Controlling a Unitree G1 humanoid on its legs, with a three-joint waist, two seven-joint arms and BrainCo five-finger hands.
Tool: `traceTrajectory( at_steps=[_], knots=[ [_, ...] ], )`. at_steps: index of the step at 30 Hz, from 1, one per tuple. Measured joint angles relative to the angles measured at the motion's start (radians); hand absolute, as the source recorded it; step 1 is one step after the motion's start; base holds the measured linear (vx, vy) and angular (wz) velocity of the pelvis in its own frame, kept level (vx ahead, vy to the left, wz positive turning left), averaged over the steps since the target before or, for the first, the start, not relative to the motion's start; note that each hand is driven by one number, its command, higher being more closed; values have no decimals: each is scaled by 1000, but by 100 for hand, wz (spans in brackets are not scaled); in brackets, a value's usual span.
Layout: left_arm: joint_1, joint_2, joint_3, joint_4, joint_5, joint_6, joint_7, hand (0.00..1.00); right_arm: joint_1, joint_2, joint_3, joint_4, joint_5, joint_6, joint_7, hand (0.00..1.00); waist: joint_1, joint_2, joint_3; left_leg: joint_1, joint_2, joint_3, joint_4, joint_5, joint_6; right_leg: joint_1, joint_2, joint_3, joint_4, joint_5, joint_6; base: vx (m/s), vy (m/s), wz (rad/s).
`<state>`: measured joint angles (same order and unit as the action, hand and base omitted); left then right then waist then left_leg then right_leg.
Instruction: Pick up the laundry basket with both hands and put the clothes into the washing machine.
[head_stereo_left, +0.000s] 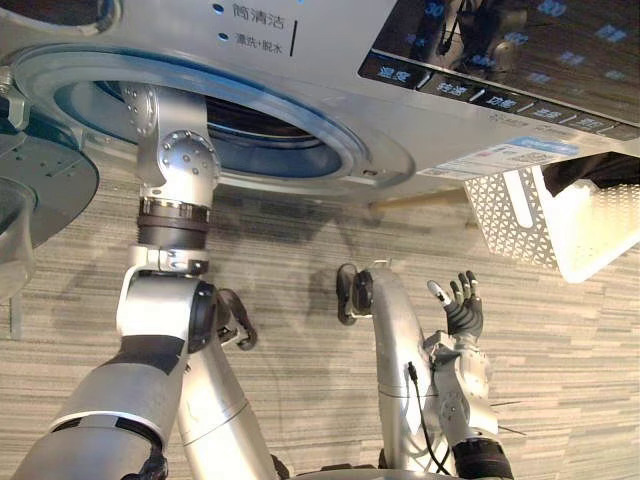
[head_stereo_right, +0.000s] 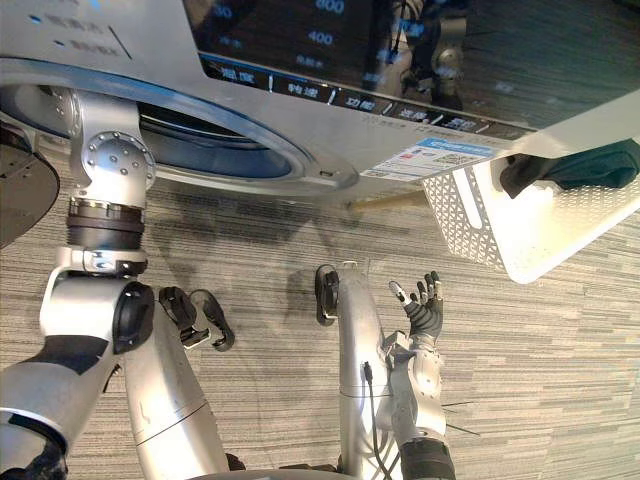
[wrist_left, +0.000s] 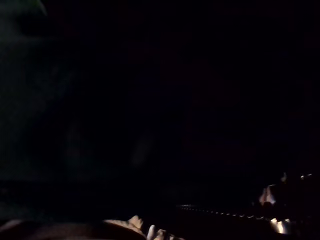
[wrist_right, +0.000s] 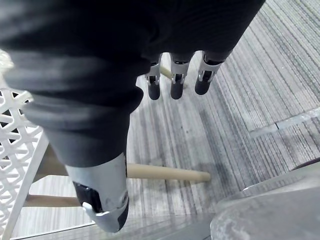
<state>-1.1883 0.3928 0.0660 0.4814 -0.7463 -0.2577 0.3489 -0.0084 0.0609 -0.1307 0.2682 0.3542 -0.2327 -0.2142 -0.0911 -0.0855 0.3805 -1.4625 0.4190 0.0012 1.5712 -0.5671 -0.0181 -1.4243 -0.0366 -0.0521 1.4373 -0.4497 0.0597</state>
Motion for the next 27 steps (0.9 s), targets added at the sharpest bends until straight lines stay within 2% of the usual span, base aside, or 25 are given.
traceTrajectory(
  at_steps=[1, 2, 3, 4, 5, 6, 8, 10, 11, 14, 20, 23, 27],
  knots=[
    [-14, 23, -28, 22, 93, 25, -2, 0, 0, -3, -1, 1, 0, -1, 1, 0, 2, 0, 0, -1, -1, 0, -1, 0, 0, 0, 0, -1, 0, 0, 0, 0, 0, 0],
    [-19, 32, -44, 31, 130, 37, -8, 0, 0, -3, -3, 2, 0, -1, 1, 0, 4, 0, 0, -1, -1, 0, -1, 0, 0, 0, 0, -2, 0, 0, 0, 0, 0, 0],
    [-33, 45, -78, 49, 233, 66, -15, 0, 0, -4, -11, 4, 0, -2, 2, 0, 11, 0, 0, -1, -2, 0, -2, 0, 0, 0, -1, -2, 0, 0, 0, 5, -31, 3],
    [-49, 49, -114, 67, 381, 106, -22, 0, 0, -5, -19, 7, 0, -3, 2, 0, 19, 0, 0, -1, -2, 0, -3, 0, 0, 1, -2, -3, 0, 0, 0, 2, -32, 3],
    [-55, 52, -139, 74, 429, 122, -24, 0, 0, -8, -19, 10, 0, -4, 2, 0, 21, 0, 0, -1, -3, -1, -3, 1, 0, 2, -2, -4, 0, 0, 0, -2, -33, 3],
    [-64, 54, -178, 88, 610, 158, -31, 0, 0, -13, -19, 14, 0, -5, 8, 0, 24, 0, 0, -1, -4, -3, -4, 1, 0, 4, -3, -5, 0, 0, 0, -6, -32, 3],
    [-88, 58, -259, 131, 873, 215, -66, 0, 0, -25, -20, 20, 4, -6, 27, 0, 26, 0, 0, -1, -4, -3, -4, 2, 0, 5, -4, -6, 0, 0, 0, -10, -36, 3],
    [-100, 54, -308, 155, 1029, 247, -92, 0, 0, -29, -20, 20, 11, -7, 44, 0, 25, 0, 0, -1, -4, -3, -4, 2, 0, 6, -5, -5, 0, 0, 0, -5, -16, 0],
    [-102, 51, -351, 162, 1157, 275, -116, 0, 0, -30, -20, 20, 16, -10, 52, 0, 24, 0, 0, -1, -4, -3, -6, 2, 0, 6, -6, -6, -1, 0, 0, -10, -33, 0],
    [-106, 49, -419, 168, 1309, 295, -162, 0, 0, -31, -14, 19, 33, -17, 77, 0, 23, 0, 0, -1, -8, -1, -22, 13, -2, 6, -15, -10, -11, 0, 0, -2, -44, 6],
    [-115, 56, -424, 169, 1342, 296, -169, 0, 0, -42, -7, 18, 33, -26, 87, 0, 24, 0, 0, -1, -14, -15, -30, 19, -11, 16, -20, -25, -12, 0, -1, 1, -52, 5],
    [-98, 60, -392, 132, 1334, 304, -162, 0, 0, -44, -7, 9, 32, -27, 86, 0, 26, 0, 0, 0, -18, -18, -34, 21, -9, 21, -24, -29, -17, 0, -1, -12, -39, 4],
    [102, 52, -245, -115, 1224, 304, -105, 0, 5, -34, -7, -22, 19, -26, 83, 0, 29, 0, 0, 26, -24, -12, -42, 21, -9, 44, -37, -32, -16, -4, -5, 1, -42, 9]
  ],
)
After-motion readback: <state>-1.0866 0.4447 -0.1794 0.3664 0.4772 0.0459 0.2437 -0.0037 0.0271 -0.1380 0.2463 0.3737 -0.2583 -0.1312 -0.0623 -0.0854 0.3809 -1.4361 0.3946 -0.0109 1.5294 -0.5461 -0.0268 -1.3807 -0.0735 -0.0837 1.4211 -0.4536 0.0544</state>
